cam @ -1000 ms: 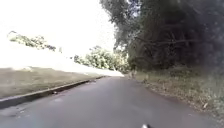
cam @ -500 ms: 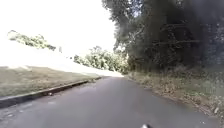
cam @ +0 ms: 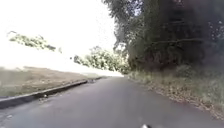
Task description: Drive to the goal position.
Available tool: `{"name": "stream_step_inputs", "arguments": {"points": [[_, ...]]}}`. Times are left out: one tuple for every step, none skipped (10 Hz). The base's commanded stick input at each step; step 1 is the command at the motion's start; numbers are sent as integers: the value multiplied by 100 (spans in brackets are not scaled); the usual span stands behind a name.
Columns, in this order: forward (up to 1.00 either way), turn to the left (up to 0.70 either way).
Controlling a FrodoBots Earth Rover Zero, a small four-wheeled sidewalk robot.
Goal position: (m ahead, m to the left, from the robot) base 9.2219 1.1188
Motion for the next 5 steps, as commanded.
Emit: {"name": "stream_step_inputs", "arguments": {"points": [[45,0],[45,0],[45,0],[45,0],[45,0]]}}
